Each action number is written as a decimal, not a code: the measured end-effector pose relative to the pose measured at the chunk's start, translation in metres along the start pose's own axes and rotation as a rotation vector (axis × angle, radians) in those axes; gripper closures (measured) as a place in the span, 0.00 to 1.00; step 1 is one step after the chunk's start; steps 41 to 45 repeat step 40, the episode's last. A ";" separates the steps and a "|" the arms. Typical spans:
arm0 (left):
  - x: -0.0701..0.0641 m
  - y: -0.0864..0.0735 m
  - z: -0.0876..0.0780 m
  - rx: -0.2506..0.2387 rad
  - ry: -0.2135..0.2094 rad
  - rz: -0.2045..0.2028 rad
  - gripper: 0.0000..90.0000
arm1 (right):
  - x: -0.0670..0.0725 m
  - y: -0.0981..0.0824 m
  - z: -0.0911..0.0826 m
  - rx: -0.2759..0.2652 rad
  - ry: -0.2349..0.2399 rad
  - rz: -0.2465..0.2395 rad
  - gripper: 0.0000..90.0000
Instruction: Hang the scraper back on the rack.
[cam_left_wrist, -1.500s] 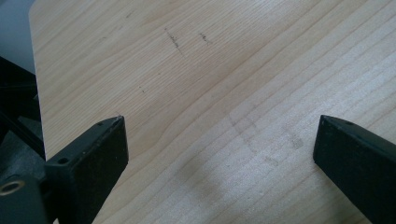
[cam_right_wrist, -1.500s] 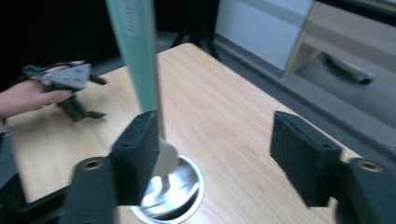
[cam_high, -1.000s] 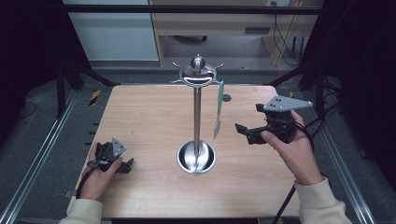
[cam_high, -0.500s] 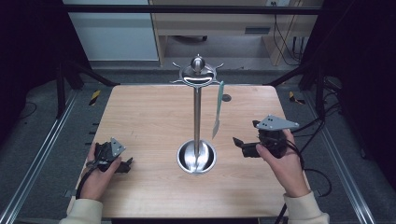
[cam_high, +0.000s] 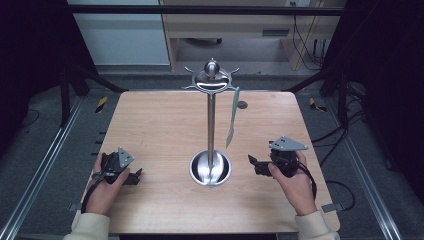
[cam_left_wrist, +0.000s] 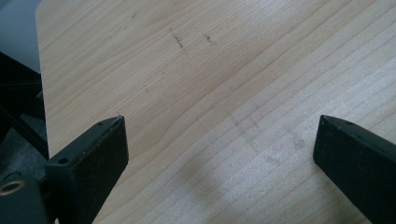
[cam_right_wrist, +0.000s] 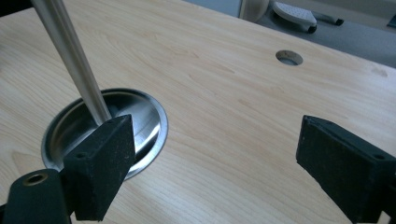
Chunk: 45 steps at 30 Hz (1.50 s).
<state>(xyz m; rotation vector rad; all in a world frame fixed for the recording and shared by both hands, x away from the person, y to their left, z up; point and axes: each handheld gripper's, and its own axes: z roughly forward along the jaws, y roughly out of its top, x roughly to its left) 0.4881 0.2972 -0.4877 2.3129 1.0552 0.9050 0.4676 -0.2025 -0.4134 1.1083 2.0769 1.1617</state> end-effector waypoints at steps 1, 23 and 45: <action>0.000 0.000 0.000 -0.001 0.000 -0.001 0.03 | -0.001 -0.002 0.002 0.006 0.001 0.004 0.14; 0.002 0.002 -0.003 -0.038 0.004 -0.026 0.03 | -0.019 -0.041 0.025 0.002 -0.018 0.052 0.18; 0.003 0.003 -0.003 -0.046 -0.001 -0.032 0.03 | -0.034 -0.055 0.037 0.009 -0.042 0.108 0.18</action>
